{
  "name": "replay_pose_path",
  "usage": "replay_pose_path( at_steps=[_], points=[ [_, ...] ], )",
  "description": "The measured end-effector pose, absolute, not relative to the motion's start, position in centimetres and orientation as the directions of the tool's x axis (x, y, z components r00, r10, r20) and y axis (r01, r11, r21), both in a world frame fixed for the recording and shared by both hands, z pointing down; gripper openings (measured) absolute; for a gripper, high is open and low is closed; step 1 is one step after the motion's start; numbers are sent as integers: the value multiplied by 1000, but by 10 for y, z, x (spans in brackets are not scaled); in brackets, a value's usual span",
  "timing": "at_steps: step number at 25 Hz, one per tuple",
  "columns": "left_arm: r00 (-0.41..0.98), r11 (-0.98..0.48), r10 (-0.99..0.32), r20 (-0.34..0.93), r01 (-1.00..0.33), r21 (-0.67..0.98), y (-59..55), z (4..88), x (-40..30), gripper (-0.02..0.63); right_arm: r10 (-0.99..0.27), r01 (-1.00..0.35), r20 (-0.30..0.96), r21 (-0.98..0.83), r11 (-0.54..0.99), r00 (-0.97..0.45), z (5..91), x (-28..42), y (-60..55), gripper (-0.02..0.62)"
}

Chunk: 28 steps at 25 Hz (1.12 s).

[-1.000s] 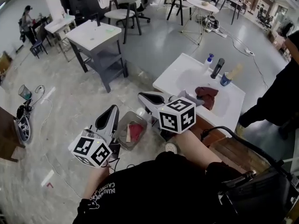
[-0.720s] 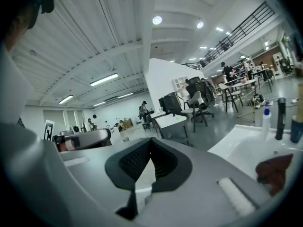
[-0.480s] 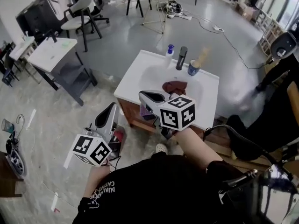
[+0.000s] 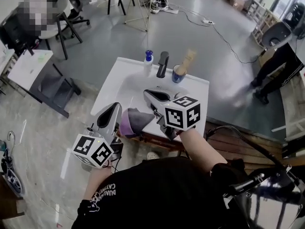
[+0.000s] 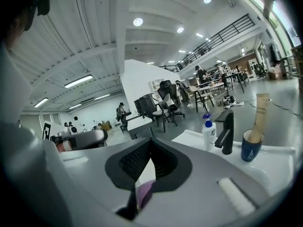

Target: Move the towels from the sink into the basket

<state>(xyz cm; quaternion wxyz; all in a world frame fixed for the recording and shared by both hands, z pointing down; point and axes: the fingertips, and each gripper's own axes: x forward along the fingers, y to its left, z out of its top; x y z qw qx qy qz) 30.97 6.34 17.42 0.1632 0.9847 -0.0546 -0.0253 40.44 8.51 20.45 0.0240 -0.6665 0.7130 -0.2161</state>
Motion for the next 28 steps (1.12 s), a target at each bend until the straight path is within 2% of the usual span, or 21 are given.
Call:
replay_pose_path(
  at_steps=[11,22,28],
  points=[
    [995,-926,-90,48,-101,365,45,234,404,3,-929,-946,341,-324,25,-141,262,476,62,5],
    [970,-915,36,240,-64,398,39,303,460,3,-908,-849,369,-528,-28,-199,349,523,35,5],
    [937,-904,78,342,-78,421,46,342,471,3,-882,-832,413,-553,-45,-227,403,537,32,5]
  ],
)
